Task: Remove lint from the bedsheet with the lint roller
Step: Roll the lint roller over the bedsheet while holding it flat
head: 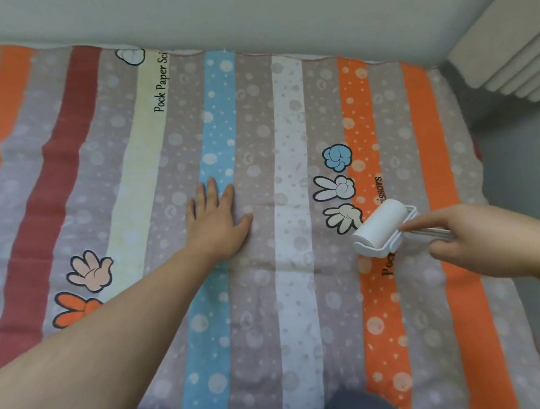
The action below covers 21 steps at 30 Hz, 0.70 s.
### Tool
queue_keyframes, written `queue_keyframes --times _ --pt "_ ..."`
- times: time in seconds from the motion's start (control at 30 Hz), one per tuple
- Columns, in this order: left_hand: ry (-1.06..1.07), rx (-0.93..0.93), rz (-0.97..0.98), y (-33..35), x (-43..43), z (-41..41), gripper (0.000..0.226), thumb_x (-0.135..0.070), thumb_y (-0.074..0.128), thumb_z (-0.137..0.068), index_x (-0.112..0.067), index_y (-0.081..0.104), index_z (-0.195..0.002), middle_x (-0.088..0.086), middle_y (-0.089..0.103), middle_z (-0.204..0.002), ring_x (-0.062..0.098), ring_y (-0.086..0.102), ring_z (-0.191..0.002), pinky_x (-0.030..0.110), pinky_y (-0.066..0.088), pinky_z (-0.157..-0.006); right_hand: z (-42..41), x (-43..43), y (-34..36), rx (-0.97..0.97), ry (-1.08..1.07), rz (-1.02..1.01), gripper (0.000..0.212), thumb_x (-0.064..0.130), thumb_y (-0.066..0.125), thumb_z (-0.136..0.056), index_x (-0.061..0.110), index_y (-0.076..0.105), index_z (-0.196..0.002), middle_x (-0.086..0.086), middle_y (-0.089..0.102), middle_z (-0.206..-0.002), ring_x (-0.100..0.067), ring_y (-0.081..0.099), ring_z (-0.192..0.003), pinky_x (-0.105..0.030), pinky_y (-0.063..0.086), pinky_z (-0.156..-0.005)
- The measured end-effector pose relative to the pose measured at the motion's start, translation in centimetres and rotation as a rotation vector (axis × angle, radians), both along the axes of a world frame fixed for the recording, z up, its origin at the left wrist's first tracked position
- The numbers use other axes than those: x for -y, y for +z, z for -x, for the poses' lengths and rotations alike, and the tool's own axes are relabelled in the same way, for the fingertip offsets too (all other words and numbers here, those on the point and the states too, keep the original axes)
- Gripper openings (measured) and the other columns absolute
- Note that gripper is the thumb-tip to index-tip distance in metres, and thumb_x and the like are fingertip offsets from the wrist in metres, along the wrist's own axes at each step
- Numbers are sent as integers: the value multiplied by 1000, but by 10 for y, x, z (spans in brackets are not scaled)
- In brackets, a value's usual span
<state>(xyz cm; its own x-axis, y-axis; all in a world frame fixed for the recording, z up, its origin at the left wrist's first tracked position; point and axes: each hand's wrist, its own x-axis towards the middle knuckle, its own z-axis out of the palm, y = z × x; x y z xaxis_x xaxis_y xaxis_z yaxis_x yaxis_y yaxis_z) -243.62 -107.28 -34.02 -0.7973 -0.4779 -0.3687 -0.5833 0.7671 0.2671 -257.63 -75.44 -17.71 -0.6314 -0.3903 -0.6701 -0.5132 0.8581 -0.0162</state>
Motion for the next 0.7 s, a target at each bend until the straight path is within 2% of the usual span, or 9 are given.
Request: queue_keyframes --times 0.13,0.17,0.23,0.3,0.4,0.47,0.53,0.7 --pt "34 13 49 -4 10 4 78 -62 35 -100 -28 4 -162 7 -18 -168 28 -19 -154 51 -10 -124 3 45 8 -34 -54 147 50 25 49 -91 55 47 -131 9 63 -114 1 48 -55 -14 32 -46" --pt "49 21 61 -6 14 6 78 -63 33 -99 -29 3 -162 6 -18 -168 28 -19 -154 53 -11 -123 3 61 2 -48 -65 206 50 24 47 -92 53 47 -132 9 63 -112 1 47 -52 -14 30 -44" --pt "57 36 87 -12 25 7 78 -67 28 -98 -33 -2 -162 3 -20 -168 29 -21 -154 57 -13 -121 5 95 -17 -66 -84 335 52 21 43 -94 47 43 -139 7 60 -123 -1 48 -53 -20 34 -47" --pt "35 36 95 -17 35 7 80 -72 24 -96 -36 -7 -161 1 -23 -167 28 -22 -153 58 -14 -121 7 132 -40 -82 -87 428 56 17 39 -95 43 37 -145 2 59 -128 -10 53 -63 -27 41 -55" --pt "25 11 68 -25 43 7 85 -73 24 -95 -32 -14 -160 -3 -25 -167 25 -25 -153 54 -17 -120 14 188 -72 -122 -74 499 59 15 38 -94 39 32 -148 0 55 -137 -23 59 -97 -36 51 -76" --pt "44 -23 30 -29 46 5 87 -70 22 -94 -26 -16 -159 -6 -25 -166 20 -27 -152 51 -19 -121 18 220 -86 -138 -96 514 62 12 39 -93 37 30 -149 -2 51 -142 -29 55 -114 -39 51 -86" --pt "64 -58 -32 -31 51 3 90 -63 21 -88 -24 -16 -160 -8 -24 -167 16 -27 -151 48 -20 -121 18 243 -99 -123 -111 499 65 12 40 -91 37 28 -149 -5 51 -139 -31 53 -117 -38 48 -88" --pt "48 -52 -74 -32 54 5 90 -54 20 -83 -24 -15 -161 -8 -25 -166 14 -30 -150 47 -21 -120 9 242 -112 -98 -102 416 67 11 41 -89 37 28 -149 -7 56 -131 -31 56 -111 -34 45 -76"
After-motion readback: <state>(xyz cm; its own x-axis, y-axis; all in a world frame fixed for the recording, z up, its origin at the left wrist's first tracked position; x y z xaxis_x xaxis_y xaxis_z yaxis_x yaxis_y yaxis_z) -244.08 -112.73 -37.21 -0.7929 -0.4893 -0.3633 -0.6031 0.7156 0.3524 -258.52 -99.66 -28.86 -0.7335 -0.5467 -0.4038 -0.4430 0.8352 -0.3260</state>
